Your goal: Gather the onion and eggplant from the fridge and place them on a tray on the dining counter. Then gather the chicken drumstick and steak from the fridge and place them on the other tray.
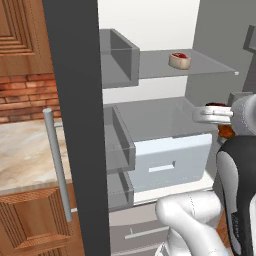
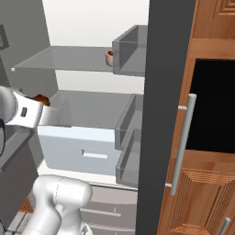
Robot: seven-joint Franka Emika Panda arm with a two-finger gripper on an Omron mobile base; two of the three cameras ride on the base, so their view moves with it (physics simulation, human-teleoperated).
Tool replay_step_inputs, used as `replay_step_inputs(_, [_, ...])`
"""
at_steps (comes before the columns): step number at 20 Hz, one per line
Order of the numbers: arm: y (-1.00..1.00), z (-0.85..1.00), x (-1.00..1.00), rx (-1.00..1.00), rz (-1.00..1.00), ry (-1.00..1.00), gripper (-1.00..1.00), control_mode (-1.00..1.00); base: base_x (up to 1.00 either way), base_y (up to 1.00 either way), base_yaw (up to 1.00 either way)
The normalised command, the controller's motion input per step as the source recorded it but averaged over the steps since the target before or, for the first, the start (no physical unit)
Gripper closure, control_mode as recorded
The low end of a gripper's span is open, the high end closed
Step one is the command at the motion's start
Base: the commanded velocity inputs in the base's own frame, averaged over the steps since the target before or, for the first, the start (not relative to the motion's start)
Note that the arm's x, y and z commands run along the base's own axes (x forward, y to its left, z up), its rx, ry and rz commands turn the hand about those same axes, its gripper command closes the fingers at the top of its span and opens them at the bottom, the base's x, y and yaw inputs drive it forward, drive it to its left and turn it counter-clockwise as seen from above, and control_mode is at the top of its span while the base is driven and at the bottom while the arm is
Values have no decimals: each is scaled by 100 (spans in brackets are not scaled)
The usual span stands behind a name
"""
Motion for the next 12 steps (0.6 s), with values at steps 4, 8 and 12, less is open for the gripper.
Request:
replay_step_inputs(4, [0, -5, -15, 0, 0, 0, 100, -100, 0, 0, 0])
replay_step_inputs(8, [0, 0, -12, 0, 0, -4, 100, -100, 0, 0, 0])
replay_step_inputs(12, [0, 0, -17, -1, 0, -4, 100, 100, -62, 0, -9])
